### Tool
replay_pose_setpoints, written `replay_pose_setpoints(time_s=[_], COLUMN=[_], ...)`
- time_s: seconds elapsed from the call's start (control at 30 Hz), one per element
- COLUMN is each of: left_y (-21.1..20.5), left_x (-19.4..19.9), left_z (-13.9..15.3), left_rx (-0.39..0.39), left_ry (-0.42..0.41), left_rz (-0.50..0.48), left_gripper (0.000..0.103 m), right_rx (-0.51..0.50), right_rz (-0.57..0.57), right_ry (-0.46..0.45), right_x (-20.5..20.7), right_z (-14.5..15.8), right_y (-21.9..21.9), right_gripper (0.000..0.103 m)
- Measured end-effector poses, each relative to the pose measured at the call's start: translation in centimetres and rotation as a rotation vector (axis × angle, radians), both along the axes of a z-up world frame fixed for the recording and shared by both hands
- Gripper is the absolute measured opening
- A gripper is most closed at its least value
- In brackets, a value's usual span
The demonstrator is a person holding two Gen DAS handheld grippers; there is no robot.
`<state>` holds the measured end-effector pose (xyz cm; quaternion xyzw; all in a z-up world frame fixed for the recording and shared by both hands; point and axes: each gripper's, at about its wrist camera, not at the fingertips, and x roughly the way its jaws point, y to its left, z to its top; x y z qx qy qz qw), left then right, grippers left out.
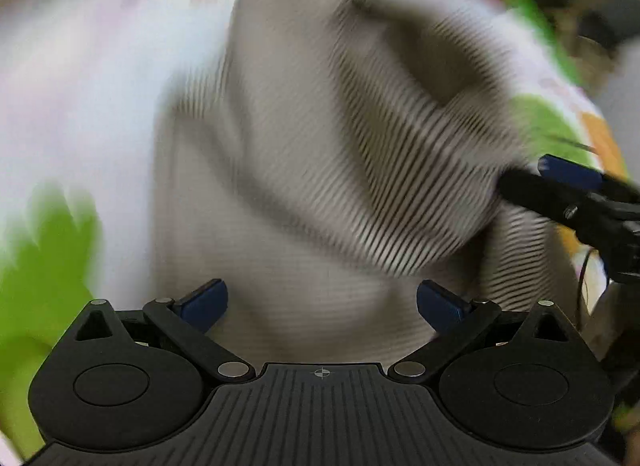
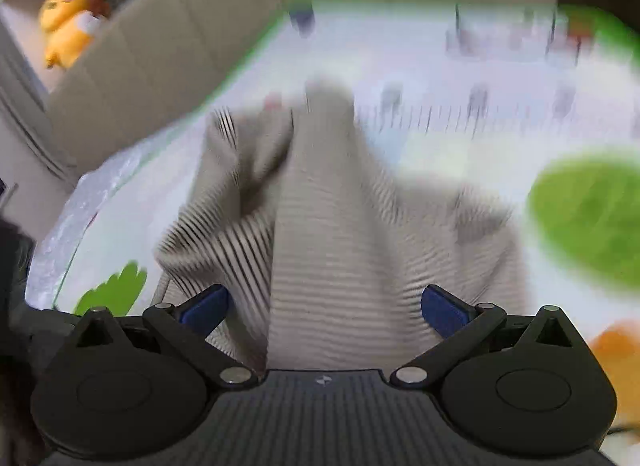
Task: Fold clothes
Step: 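Move both tools down toward the crumpled striped garment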
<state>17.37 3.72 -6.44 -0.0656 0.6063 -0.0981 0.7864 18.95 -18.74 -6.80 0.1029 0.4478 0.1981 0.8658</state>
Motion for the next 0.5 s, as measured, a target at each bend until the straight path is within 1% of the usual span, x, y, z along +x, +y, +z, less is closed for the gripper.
replay_pose_setpoints(time_s=[0.03, 0.07, 0.13, 0.2, 0.23, 0.33, 0.4, 0.43, 0.5], left_y=[-0.4, -0.8, -1.1, -1.3, -1.3, -1.1, -1.3, -1.7, -2.7], left_x=[-0.5, -1.1, -2.3, -3.8, -4.5, -6.2, -7.3, -7.7, -8.5], left_z=[0.1, 0.2, 0.3, 0.4, 0.6, 1.5, 2.9, 3.8, 5.4], left_rx=[0.021, 0.043, 0.054, 0.074, 0.076, 0.047, 0.05, 0.07, 0.138], left_ry=[-0.017, -0.035, -0.013, 0.009, 0.022, 0.054, -0.008, -0.063, -0.205], left_rz=[-0.025, -0.05, -0.093, -0.145, -0.166, -0.202, -0.241, -0.262, -0.304], left_gripper=[0.103, 0.103, 0.103, 0.103, 0.103, 0.103, 0.103, 0.103, 0.103], right_rx=[0.003, -0.014, -0.053, -0.048, -0.048, -0.042, -0.01, 0.009, 0.023], right_rz=[0.01, 0.037, 0.096, 0.138, 0.151, 0.159, 0.126, 0.111, 0.104], right_ry=[0.029, 0.041, 0.063, 0.101, 0.105, 0.087, 0.067, 0.07, 0.08], right_x=[0.1, -0.1, -1.4, -2.7, -3.5, -5.8, -7.1, -7.2, -7.6], right_z=[-0.8, -1.2, -1.1, -0.8, -0.6, -0.1, 0.3, 0.2, 0.0], right_y=[0.2, 0.5, 0.8, 0.3, -0.1, -1.4, -2.6, -3.2, -3.6], right_gripper=[0.103, 0.103, 0.103, 0.103, 0.103, 0.103, 0.103, 0.103, 0.103])
